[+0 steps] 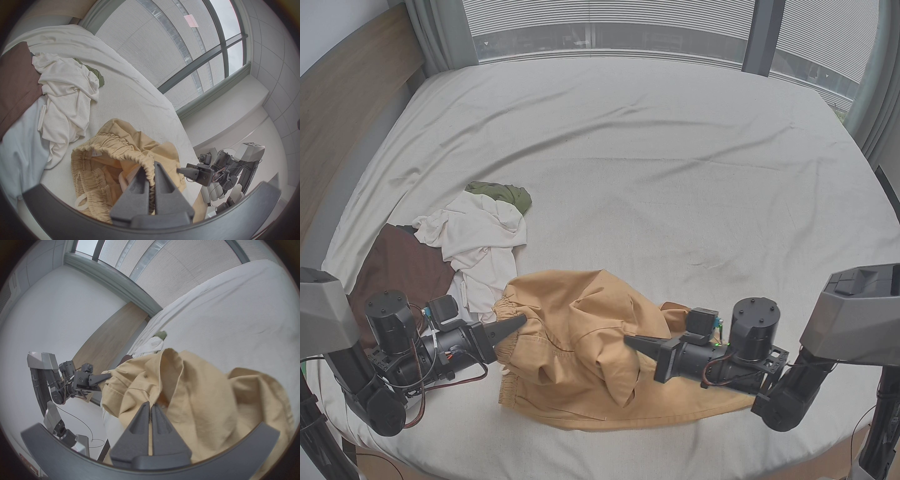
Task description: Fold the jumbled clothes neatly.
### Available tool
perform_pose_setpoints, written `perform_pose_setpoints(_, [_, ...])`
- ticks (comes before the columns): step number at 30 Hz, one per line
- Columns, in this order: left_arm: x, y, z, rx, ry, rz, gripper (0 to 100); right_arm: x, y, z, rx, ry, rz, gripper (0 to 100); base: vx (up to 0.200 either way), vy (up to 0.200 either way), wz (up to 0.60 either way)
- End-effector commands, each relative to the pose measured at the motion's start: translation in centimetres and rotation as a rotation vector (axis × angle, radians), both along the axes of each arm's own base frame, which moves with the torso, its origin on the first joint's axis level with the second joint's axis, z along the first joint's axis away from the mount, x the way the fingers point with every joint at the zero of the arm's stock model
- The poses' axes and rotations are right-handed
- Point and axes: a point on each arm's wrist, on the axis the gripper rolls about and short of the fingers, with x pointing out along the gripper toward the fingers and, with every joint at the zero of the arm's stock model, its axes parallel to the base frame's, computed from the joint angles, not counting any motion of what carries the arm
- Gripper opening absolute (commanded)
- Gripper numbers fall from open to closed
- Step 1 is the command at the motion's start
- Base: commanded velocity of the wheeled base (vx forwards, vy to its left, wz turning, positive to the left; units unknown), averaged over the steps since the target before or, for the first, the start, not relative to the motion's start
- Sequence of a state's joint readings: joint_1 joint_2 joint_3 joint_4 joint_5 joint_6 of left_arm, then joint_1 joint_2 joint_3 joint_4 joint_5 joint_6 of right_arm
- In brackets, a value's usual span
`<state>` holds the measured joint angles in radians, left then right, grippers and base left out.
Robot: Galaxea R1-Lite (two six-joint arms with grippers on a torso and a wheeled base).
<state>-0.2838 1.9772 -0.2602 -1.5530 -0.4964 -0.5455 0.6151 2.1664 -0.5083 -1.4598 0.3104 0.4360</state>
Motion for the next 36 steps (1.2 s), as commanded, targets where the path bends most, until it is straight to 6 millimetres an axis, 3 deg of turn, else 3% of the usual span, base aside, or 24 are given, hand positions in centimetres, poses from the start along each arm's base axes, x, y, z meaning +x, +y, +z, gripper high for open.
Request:
perform_pose_setpoints(1, [0.1, -0.1, -0.2, 0.001, 0.006, -0.001, 0, -0.5, -2.5, 0.6, 0.002, -0.002, -0.048, 0, 0.0, 0.0, 0.0])
perform_pose_setpoints(17, [0.1, -0.1, -0.6, 0.008, 0.019, -0.001, 0, 1.0, -1.0, -2.5, -0.001, 0.035, 0.026, 0, 0.0, 0.0, 0.0])
perform_pose_setpoints(18, [0.1, -0.1, -0.7, 0.009, 0.023, -0.001, 0, 1.1, -0.9, -2.7, 0.0, 0.036, 0.032, 100, 0.0, 0.0, 0.0])
perform_pose_setpoints(23, [0.1, -0.1, -0.8, 0.011, 0.025, -0.003, 0, 1.6, 0.3, -3.0, 0.015, 0.022, 0.07, 100, 0.0, 0.0, 0.0])
perform_pose_setpoints(29, [0.2, -0.1, -0.8, 0.011, 0.025, -0.001, 0, 2.0, 1.9, -1.9, 0.072, -0.004, 0.124, 100, 0.0, 0.0, 0.0])
perform_pose_setpoints(36, [0.2, -0.1, -0.7, 0.01, 0.022, -0.001, 0, 1.3, 3.7, -1.2, 0.094, -0.021, 0.174, 100, 0.0, 0.0, 0.0])
